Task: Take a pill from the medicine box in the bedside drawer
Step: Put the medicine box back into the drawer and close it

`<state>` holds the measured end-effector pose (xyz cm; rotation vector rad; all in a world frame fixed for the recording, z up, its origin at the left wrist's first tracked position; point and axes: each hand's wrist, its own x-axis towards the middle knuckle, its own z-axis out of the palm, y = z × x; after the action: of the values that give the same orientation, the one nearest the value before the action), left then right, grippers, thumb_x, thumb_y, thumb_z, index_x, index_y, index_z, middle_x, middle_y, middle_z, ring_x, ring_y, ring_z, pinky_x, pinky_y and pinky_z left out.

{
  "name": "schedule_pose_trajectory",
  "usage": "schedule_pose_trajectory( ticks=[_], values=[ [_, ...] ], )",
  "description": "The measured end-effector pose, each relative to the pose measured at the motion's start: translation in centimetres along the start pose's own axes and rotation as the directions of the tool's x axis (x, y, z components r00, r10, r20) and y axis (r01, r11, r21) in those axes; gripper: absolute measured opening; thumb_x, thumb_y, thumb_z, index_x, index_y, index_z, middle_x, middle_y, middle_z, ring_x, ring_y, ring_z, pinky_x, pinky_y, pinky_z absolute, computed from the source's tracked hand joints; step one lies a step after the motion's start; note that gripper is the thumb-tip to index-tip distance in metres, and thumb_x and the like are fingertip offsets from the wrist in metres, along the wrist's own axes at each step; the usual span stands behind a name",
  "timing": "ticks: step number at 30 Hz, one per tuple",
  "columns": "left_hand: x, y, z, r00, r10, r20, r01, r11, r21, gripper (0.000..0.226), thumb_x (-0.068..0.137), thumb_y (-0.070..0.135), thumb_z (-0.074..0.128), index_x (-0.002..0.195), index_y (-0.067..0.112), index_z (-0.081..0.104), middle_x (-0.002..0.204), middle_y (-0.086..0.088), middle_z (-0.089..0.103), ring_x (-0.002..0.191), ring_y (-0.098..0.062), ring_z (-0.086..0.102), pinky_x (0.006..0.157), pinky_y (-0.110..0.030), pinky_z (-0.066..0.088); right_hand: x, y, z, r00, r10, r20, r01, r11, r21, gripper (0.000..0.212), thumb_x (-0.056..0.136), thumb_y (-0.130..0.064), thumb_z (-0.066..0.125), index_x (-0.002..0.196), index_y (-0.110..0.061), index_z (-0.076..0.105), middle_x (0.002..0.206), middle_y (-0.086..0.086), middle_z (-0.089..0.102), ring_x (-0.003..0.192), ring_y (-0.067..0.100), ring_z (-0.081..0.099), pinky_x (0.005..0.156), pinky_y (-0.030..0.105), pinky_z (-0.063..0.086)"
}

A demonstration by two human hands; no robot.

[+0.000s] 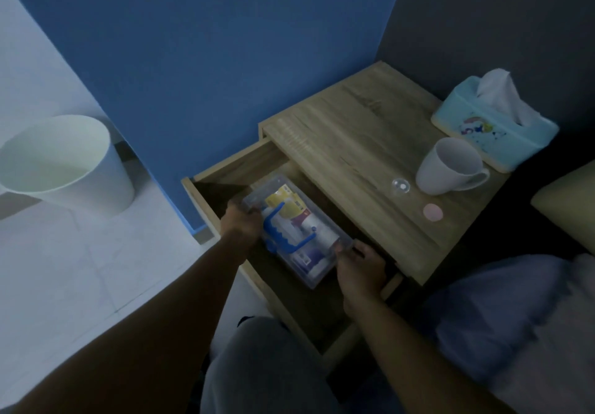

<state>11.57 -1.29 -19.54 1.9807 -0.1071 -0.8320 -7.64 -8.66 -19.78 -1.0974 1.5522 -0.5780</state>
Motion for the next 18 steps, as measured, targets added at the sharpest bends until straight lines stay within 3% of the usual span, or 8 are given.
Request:
schedule_pose_trajectory(
  ticks=[2, 6, 10, 13, 16, 18],
  values=[
    [0.8, -0.4, 0.3, 1.0, -0.02, 0.0, 0.02, 1.0, 0.022, 0.041, 0.096, 0.028, 0.054, 0.135, 0.018, 0.046, 0.116, -0.007, 0.06, 0.103, -0.021, 0.061, 0.085, -0.041, 0.053, 0.6, 0.4, 0.5, 1.0, 0.003, -0.005, -0.003, 1.0, -0.004, 0.043, 0.091, -0.024, 0.069, 0.133, -0.023, 0.058, 0.129, 0.004, 0.065, 0.106, 0.014, 0.062, 0.07, 0.023, 0.05],
    [2.0, -1.0, 0.9, 0.999, -0.025, 0.039, 0.024, 0.999, 0.038, 0.031, 0.095, 0.027, 0.056, 0.124, 0.018, 0.054, 0.114, -0.007, 0.062, 0.1, -0.019, 0.063, 0.088, -0.043, 0.056, 1.6, 1.4, 1.0, 1.0, 0.017, -0.017, -0.017, 0.999, -0.03, 0.042, 0.091, -0.024, 0.068, 0.131, -0.027, 0.058, 0.128, 0.001, 0.064, 0.097, 0.008, 0.056, 0.062, 0.019, 0.045],
    [2.1, -1.1, 1.4, 0.999, -0.008, 0.039, 0.007, 0.999, 0.036, 0.035, 0.096, 0.029, 0.055, 0.129, 0.018, 0.05, 0.114, -0.005, 0.06, 0.098, -0.017, 0.062, 0.082, -0.039, 0.055, 2.1, 1.7, 0.9, 1.0, 0.01, -0.024, -0.012, 0.996, -0.087, 0.04, 0.091, -0.024, 0.069, 0.129, -0.026, 0.058, 0.128, 0.002, 0.064, 0.109, 0.015, 0.063, 0.075, 0.025, 0.051],
    [1.9, -1.0, 1.0, 0.996, 0.036, 0.078, -0.043, 0.994, 0.098, 0.027, 0.098, 0.028, 0.053, 0.123, 0.018, 0.054, 0.113, -0.007, 0.062, 0.1, -0.019, 0.063, 0.09, -0.044, 0.055, 2.0, 1.1, 0.5, 1.0, -0.019, 0.008, 0.02, 0.979, -0.204, 0.04, 0.092, -0.024, 0.068, 0.131, -0.021, 0.058, 0.13, 0.005, 0.065, 0.116, 0.021, 0.064, 0.076, 0.025, 0.05],
    [0.8, -0.7, 0.7, 0.987, 0.126, 0.096, -0.145, 0.965, 0.22, 0.041, 0.097, 0.022, 0.053, 0.137, 0.017, 0.045, 0.132, -0.012, 0.057, 0.115, -0.025, 0.059, 0.094, -0.045, 0.052, 0.6, 0.3, -0.6, 0.958, -0.258, 0.124, 0.285, 0.823, -0.491, 0.044, 0.096, -0.029, 0.06, 0.138, -0.025, 0.048, 0.131, 0.004, 0.063, 0.112, 0.016, 0.066, 0.069, 0.018, 0.052],
    [-0.3, -0.7, 0.5, 0.976, 0.199, 0.085, -0.215, 0.938, 0.272, 0.062, 0.097, 0.019, 0.054, 0.152, 0.023, 0.027, 0.155, -0.009, 0.036, 0.133, -0.03, 0.047, 0.103, -0.049, 0.047, -0.8, -0.1, -1.3, 0.867, -0.415, 0.275, 0.493, 0.646, -0.583, 0.047, 0.097, -0.031, 0.055, 0.143, -0.026, 0.042, 0.132, 0.002, 0.06, 0.111, 0.012, 0.065, 0.078, 0.023, 0.057]
  ],
)
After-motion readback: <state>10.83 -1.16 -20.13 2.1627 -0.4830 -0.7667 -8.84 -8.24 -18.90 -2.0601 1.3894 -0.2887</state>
